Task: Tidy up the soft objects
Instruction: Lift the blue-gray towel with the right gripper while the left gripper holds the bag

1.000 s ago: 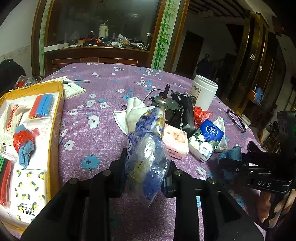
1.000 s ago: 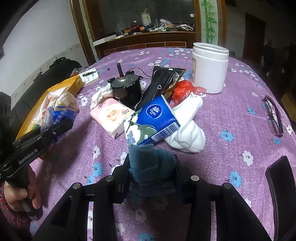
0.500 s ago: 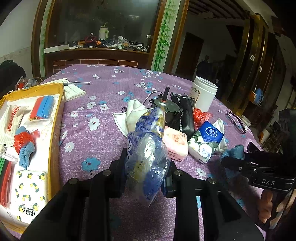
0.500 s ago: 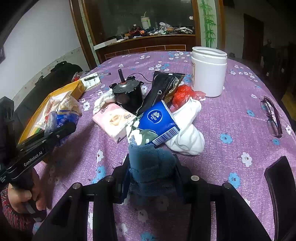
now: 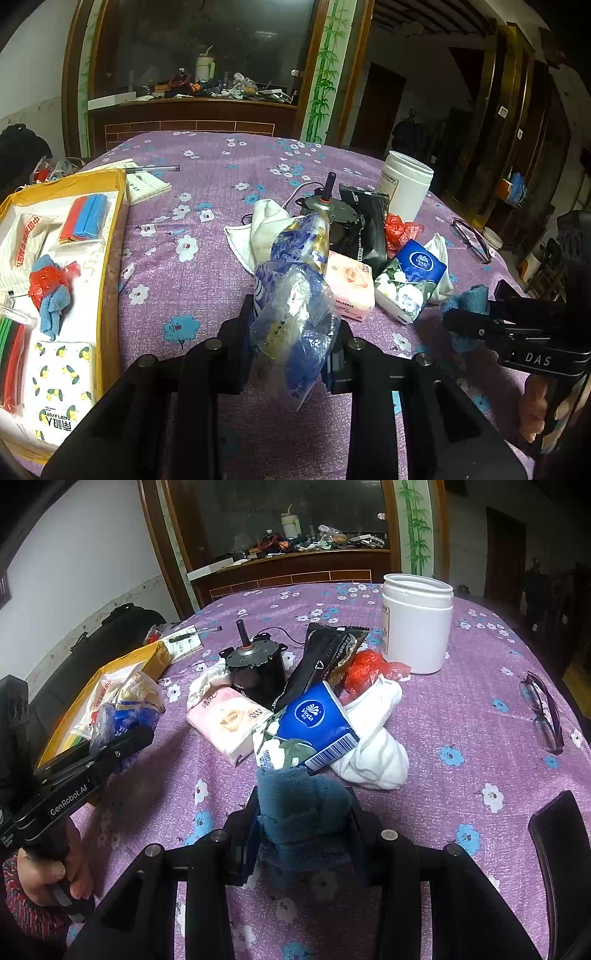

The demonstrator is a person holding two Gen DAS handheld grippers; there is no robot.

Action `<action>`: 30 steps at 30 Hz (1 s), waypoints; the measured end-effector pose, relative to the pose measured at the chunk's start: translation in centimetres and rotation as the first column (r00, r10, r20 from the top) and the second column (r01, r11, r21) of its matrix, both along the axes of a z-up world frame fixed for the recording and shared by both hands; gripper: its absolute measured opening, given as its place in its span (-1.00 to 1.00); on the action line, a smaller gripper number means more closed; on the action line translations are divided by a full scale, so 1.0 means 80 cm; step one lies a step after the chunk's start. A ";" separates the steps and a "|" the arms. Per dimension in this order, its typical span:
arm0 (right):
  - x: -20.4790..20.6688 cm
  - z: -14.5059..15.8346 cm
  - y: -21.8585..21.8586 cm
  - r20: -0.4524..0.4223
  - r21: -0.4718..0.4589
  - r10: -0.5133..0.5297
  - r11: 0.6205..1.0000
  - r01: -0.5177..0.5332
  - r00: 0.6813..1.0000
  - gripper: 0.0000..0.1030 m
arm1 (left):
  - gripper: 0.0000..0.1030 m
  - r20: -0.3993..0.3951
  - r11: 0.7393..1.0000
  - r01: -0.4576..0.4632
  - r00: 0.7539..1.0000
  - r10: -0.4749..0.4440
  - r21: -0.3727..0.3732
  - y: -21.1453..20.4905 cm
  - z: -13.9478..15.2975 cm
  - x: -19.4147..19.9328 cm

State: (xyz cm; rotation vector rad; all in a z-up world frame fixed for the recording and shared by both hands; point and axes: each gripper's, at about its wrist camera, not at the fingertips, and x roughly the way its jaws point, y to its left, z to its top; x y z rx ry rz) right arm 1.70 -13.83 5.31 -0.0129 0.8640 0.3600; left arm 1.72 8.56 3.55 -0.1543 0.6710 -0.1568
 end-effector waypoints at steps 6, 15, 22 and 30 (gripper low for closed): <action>-0.001 0.002 -0.002 0.009 0.003 -0.007 1.000 0.007 1.000 -0.19 | -0.50 0.008 1.000 0.003 1.000 -0.003 0.009 -0.001 0.001 -0.002; -0.002 0.004 -0.003 0.015 0.005 -0.009 1.000 0.009 1.000 -0.19 | -0.50 0.009 1.000 0.003 1.000 -0.003 0.013 -0.002 0.001 -0.002; -0.002 0.005 -0.002 0.016 0.000 -0.006 1.000 0.006 1.000 -0.19 | -0.50 0.015 1.000 -0.005 1.000 0.005 0.024 -0.002 0.003 -0.003; -0.002 0.008 0.001 0.013 -0.008 -0.023 1.000 0.023 1.000 -0.19 | -0.50 0.032 1.000 0.010 0.999 -0.010 0.010 0.002 0.023 -0.014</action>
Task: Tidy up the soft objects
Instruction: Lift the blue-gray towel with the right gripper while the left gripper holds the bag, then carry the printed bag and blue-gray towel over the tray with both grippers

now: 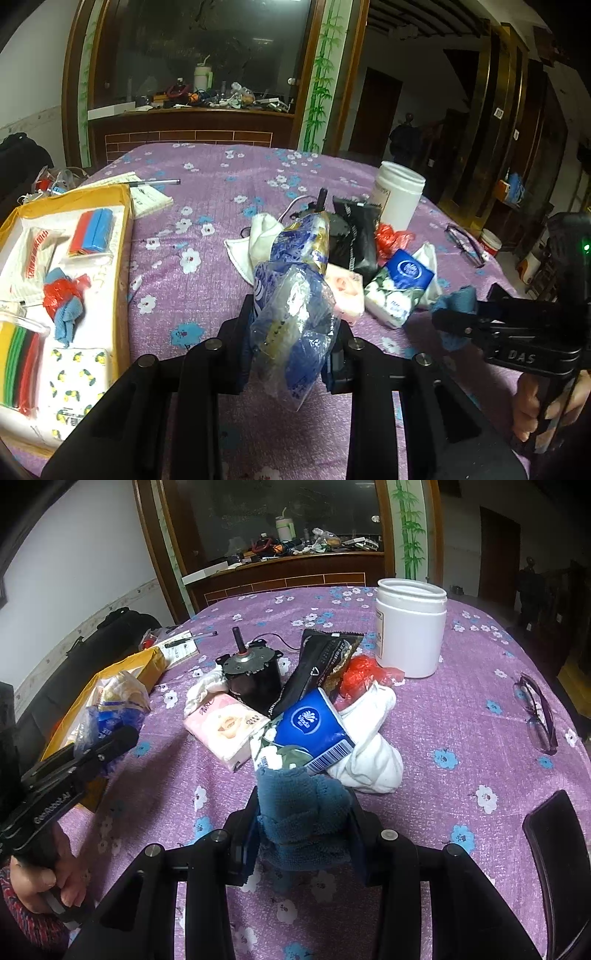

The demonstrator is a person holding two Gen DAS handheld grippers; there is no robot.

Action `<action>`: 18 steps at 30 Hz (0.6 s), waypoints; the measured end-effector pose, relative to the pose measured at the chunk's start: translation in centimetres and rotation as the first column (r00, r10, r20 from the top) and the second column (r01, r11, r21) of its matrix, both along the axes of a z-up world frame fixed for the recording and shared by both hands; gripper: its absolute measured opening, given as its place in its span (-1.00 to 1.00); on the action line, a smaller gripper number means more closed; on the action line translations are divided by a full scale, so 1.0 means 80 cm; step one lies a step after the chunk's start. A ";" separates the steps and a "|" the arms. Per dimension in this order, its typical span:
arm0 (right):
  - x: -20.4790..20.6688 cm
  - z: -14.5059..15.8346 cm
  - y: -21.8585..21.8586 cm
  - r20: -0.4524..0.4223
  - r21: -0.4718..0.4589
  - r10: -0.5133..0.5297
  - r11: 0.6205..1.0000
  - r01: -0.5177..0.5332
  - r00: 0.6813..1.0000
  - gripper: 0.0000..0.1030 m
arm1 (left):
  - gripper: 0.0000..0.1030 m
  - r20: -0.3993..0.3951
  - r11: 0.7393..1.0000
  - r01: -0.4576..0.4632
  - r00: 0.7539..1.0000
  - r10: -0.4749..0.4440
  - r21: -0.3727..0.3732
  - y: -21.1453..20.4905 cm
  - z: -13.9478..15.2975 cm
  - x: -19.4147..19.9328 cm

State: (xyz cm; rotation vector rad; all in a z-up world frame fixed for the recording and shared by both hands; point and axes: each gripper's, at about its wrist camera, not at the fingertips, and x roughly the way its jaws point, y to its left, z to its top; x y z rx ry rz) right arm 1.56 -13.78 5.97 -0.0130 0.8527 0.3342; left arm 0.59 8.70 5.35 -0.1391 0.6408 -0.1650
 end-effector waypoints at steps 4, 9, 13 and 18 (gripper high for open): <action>-0.006 0.009 0.012 -0.005 0.009 0.015 1.000 -0.015 1.000 -0.19 | -0.50 0.016 1.000 -0.008 1.000 0.008 -0.004 0.011 0.011 -0.010; -0.016 0.020 0.037 0.006 -0.010 0.051 0.999 -0.051 0.999 -0.20 | -0.49 0.029 0.999 -0.049 0.998 0.049 -0.018 0.039 0.022 -0.023; -0.022 0.028 0.062 0.011 -0.020 0.085 0.996 -0.085 0.996 -0.20 | -0.49 0.039 0.995 -0.093 0.995 0.095 -0.034 0.067 0.029 -0.031; -0.028 0.037 0.102 0.016 -0.038 0.138 0.990 -0.137 0.990 -0.20 | -0.49 0.048 0.987 -0.153 0.987 0.156 -0.057 0.104 0.033 -0.040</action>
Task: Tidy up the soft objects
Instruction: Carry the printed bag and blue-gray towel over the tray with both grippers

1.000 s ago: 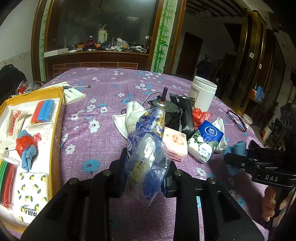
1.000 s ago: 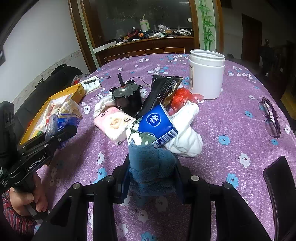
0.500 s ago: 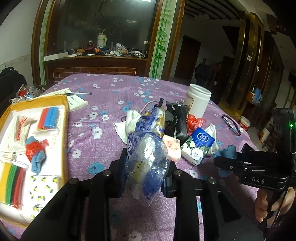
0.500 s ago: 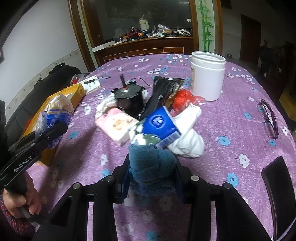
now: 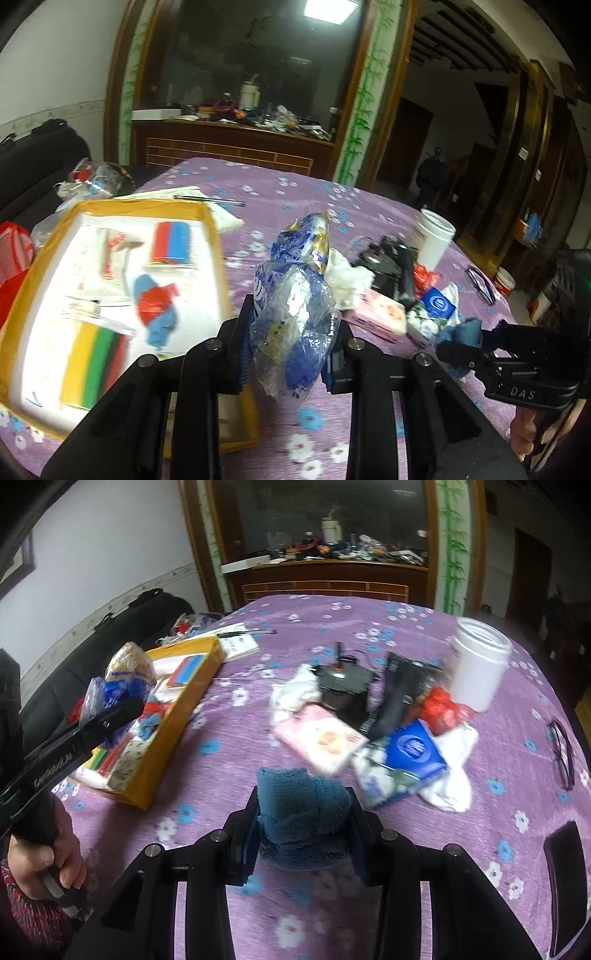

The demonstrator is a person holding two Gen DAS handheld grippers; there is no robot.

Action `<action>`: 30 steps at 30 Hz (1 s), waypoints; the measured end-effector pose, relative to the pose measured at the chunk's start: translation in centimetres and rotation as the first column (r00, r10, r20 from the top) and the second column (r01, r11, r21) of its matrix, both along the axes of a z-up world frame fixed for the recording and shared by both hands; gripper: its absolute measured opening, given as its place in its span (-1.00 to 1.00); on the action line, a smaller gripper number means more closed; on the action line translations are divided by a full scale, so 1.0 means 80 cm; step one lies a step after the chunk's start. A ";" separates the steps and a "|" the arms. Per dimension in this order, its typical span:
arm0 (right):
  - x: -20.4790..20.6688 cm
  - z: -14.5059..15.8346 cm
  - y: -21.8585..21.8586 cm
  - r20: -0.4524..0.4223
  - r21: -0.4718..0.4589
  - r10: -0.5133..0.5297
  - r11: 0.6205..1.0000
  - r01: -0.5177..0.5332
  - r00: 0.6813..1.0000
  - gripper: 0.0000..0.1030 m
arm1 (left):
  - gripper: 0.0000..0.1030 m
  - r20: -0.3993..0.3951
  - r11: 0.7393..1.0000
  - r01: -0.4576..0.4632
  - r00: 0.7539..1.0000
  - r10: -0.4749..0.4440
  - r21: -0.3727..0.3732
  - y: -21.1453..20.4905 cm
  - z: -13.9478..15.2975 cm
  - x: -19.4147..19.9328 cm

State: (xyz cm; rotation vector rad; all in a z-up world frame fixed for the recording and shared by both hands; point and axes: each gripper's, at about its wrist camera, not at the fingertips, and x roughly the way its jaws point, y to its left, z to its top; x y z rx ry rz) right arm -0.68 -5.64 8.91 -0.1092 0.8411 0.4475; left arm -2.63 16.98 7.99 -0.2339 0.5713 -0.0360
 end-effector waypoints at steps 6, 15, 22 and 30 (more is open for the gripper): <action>-0.006 0.010 0.049 0.013 -0.017 0.069 0.997 -0.069 0.998 -0.20 | -0.49 0.005 0.998 -0.064 0.998 0.064 -0.018 0.039 0.000 -0.010; -0.001 0.030 0.122 0.017 -0.021 0.161 0.987 -0.161 0.987 -0.21 | -0.49 -0.005 0.986 -0.162 0.987 0.162 -0.036 0.099 0.000 -0.021; 0.014 0.033 0.175 -0.009 -0.014 0.219 0.976 -0.219 0.976 -0.21 | -0.49 -0.055 0.973 -0.229 0.972 0.227 -0.033 0.149 -0.009 -0.016; 0.046 0.026 0.228 -0.063 -0.014 0.245 0.969 -0.247 0.967 -0.21 | -0.49 -0.172 0.970 -0.234 0.961 0.219 -0.073 0.189 -0.031 0.015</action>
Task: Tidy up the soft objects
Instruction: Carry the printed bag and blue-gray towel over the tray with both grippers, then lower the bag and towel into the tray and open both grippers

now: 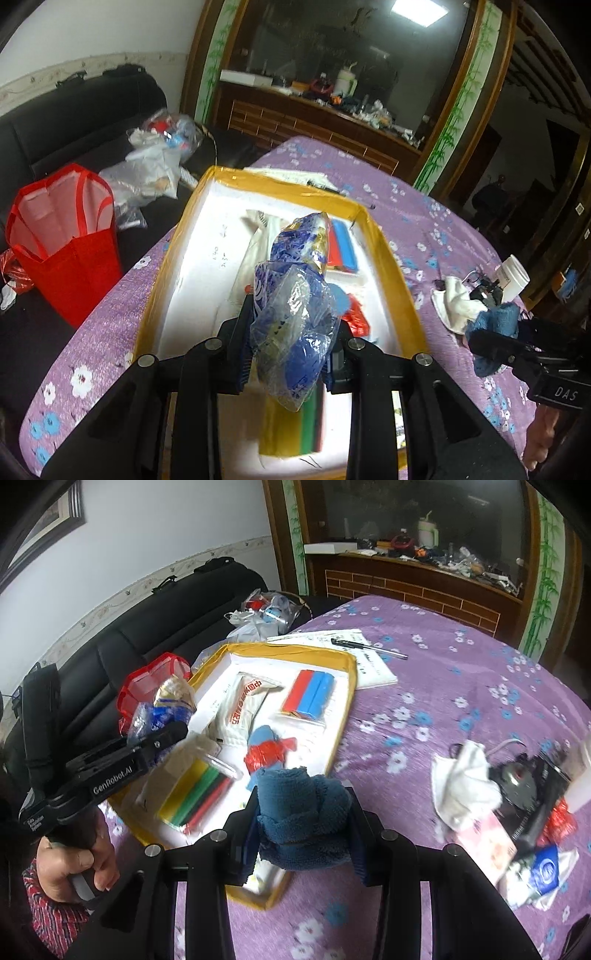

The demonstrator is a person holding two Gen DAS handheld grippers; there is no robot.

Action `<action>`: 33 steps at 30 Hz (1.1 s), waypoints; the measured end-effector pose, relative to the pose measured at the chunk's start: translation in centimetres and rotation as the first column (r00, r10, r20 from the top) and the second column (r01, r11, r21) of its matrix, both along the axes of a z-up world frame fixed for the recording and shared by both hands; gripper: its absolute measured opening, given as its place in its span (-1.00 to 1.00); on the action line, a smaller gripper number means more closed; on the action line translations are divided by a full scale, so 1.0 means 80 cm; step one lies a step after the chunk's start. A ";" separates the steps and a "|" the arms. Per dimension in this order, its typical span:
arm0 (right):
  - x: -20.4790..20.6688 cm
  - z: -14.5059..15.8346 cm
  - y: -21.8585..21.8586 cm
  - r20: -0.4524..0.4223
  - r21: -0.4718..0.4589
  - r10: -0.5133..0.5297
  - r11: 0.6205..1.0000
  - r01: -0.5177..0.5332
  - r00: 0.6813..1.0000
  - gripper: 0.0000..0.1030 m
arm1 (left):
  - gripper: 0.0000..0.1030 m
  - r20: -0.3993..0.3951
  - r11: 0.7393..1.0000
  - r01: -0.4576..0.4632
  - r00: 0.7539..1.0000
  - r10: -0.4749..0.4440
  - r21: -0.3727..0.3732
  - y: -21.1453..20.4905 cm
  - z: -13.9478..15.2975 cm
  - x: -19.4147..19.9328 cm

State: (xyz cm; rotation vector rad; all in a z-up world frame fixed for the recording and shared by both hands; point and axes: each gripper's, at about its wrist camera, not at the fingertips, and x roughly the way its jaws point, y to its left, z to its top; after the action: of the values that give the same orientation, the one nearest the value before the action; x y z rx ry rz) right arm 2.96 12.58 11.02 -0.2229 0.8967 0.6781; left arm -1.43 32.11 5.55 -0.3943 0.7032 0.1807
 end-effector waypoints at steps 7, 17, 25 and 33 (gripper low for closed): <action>0.047 -0.026 0.055 -0.065 -0.050 0.005 0.999 -0.008 0.998 -0.21 | -0.49 -0.069 0.999 0.002 0.998 -0.004 -0.034 0.026 -0.003 0.036; 0.096 -0.062 0.125 -0.091 -0.124 0.001 0.992 -0.012 0.996 -0.19 | -0.49 -0.153 0.997 -0.029 0.988 0.018 -0.070 0.053 -0.027 0.068; 0.112 -0.064 0.141 -0.076 -0.130 -0.010 0.991 0.000 0.997 -0.12 | -0.44 -0.168 0.995 -0.026 0.986 0.010 -0.092 0.053 -0.031 0.070; 0.113 -0.058 0.131 -0.054 -0.113 -0.021 0.994 0.015 0.998 0.22 | 0.03 -0.124 0.995 -0.023 0.992 0.011 -0.095 0.055 -0.018 0.062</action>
State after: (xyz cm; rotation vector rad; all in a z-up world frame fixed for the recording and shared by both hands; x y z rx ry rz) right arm 12.04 23.09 6.38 -0.2974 0.9894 0.6201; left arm 3.53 36.52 4.10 -0.4843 0.8324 0.1889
